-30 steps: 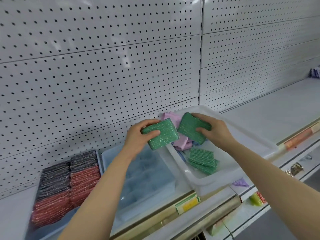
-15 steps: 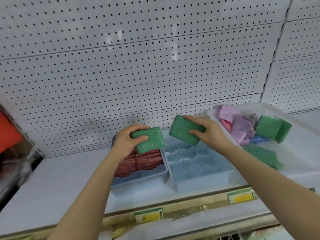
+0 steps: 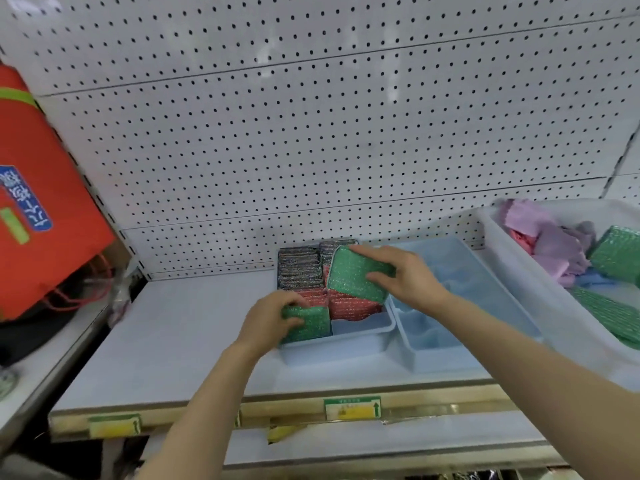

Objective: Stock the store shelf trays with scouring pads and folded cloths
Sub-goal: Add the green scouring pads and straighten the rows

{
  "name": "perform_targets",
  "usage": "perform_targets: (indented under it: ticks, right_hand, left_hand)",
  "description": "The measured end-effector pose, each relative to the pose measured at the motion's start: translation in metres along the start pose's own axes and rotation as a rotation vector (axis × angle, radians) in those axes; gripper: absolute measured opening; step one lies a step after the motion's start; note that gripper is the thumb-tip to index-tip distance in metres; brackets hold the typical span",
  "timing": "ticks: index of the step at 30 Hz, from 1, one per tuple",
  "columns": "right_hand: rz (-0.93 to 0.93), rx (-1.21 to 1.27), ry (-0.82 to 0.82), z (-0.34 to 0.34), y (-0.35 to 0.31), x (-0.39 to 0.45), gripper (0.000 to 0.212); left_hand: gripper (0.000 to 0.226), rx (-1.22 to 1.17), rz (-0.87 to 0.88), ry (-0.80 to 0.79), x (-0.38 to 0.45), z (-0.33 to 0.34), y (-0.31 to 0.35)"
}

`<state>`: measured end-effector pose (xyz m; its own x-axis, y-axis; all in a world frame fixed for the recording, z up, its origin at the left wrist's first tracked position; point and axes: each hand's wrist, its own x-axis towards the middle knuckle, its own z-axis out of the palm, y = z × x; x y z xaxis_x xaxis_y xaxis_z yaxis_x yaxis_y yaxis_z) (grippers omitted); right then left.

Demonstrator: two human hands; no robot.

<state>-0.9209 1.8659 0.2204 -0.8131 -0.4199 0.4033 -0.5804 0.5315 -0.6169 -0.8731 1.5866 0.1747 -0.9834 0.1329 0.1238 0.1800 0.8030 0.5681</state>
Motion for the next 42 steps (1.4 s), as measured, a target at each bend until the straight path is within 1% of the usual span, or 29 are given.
perform_targets:
  ticks: [1,3,4,6,7,8,9,11,12,13,14,15,16,17,19,20,21,23,25,26,28,30,33,36,38,40,42]
  right_hand:
    - [-0.002,-0.005,-0.010,0.005,0.000,0.000,0.062]
    - [-0.002,0.005,-0.029,0.014,-0.002,-0.001,0.061]
    - [-0.009,0.013,-0.036,0.018,-0.005,-0.001,0.060]
    - [-0.051,0.010,-0.069,0.027,-0.012,-0.003,0.059]
    - [-0.080,0.001,-0.096,0.031,-0.017,-0.003,0.060]
    - [-0.101,-0.016,-0.129,0.036,-0.021,-0.002,0.060]
    - [-0.122,-0.039,-0.166,0.042,-0.026,-0.001,0.061]
    - [-0.155,-0.112,-0.234,0.058,-0.035,0.003,0.060]
    - [-0.171,-0.156,-0.255,0.067,-0.038,0.005,0.061]
    - [-0.189,-0.195,-0.268,0.077,-0.040,0.006,0.061]
    - [-0.203,-0.229,-0.279,0.087,-0.041,0.007,0.060]
    - [-0.215,-0.253,-0.290,0.096,-0.042,0.007,0.057]
    - [-0.211,-0.277,-0.298,0.105,-0.040,0.007,0.053]
    - [-0.210,-0.310,-0.283,0.112,-0.039,0.006,0.049]
    - [-0.202,-0.393,-0.197,0.123,-0.033,0.000,0.040]
    - [-0.184,-0.423,-0.159,0.127,-0.029,-0.004,0.041]
    - [-0.157,-0.452,-0.161,0.130,-0.025,-0.009,0.047]
    - [-0.128,-0.552,-0.221,0.133,-0.020,-0.018,0.062]
    - [-0.125,-0.589,-0.302,0.130,-0.022,-0.021,0.077]
    - [-0.115,-0.591,-0.336,0.129,-0.023,-0.021,0.081]
    - [-0.101,-0.576,-0.385,0.126,-0.025,-0.022,0.081]
    - [-0.106,-0.575,-0.403,0.124,-0.025,-0.027,0.081]
    - [-0.085,-0.581,-0.434,0.122,-0.028,-0.028,0.084]
    - [-0.038,-0.520,-0.442,0.115,-0.034,-0.025,0.088]
    - [0.003,-0.469,-0.348,0.101,-0.032,-0.028,0.089]
    - [0.030,-0.454,-0.163,0.075,-0.023,-0.035,0.082]
    - [0.068,-0.460,0.029,0.039,-0.008,-0.044,0.070]
  left_hand:
    - [0.027,0.081,0.025,0.033,-0.005,0.009,0.000]
    - [0.036,0.206,0.057,0.173,-0.010,0.021,-0.004]
    - [0.044,0.226,0.060,0.236,-0.011,0.024,-0.006]
    - [0.055,0.173,0.075,0.282,-0.014,0.027,-0.011]
    - [0.053,0.084,0.072,0.274,-0.016,0.027,-0.012]
    - [0.048,-0.053,0.033,0.263,-0.020,0.027,-0.012]
    - [0.042,-0.240,-0.042,0.275,-0.024,0.026,-0.011]
    - [0.035,-0.674,-0.214,0.376,-0.030,0.020,-0.005]
    - [0.035,-0.828,-0.263,0.442,-0.031,0.017,-0.003]
    - [0.035,-0.881,-0.275,0.489,-0.031,0.013,-0.003]
    - [0.036,-0.854,-0.249,0.495,-0.032,0.008,-0.003]
    - [0.039,-0.782,-0.195,0.466,-0.033,0.005,-0.002]
    - [0.044,-0.686,-0.129,0.401,-0.034,0.002,0.000]
    - [0.051,-0.545,-0.070,0.318,-0.034,0.002,0.001]
    - [0.065,-0.148,0.029,0.166,-0.031,0.007,0.002]
    - [0.066,0.025,0.064,0.114,-0.028,0.013,0.001]
    - [0.064,0.129,0.079,0.073,-0.025,0.017,0.001]
    - [0.058,0.228,0.059,-0.003,-0.019,0.024,0.000]
    - [0.060,0.247,-0.022,-0.100,-0.016,0.027,-0.001]
    - [0.060,0.236,-0.069,-0.156,-0.016,0.027,-0.001]
    - [0.063,0.255,-0.119,-0.253,-0.014,0.022,0.001]
    - [0.067,0.388,-0.123,-0.324,-0.012,0.016,0.006]
    - [0.069,0.611,-0.087,-0.339,-0.005,0.011,0.009]
    - [0.073,0.663,-0.090,-0.396,0.003,0.012,0.009]
    - [0.074,0.741,-0.122,-0.442,0.008,0.011,0.015]
    - [0.075,0.817,-0.161,-0.483,0.016,0.007,0.033]
    - [0.074,0.829,-0.134,-0.483,0.030,0.001,0.067]
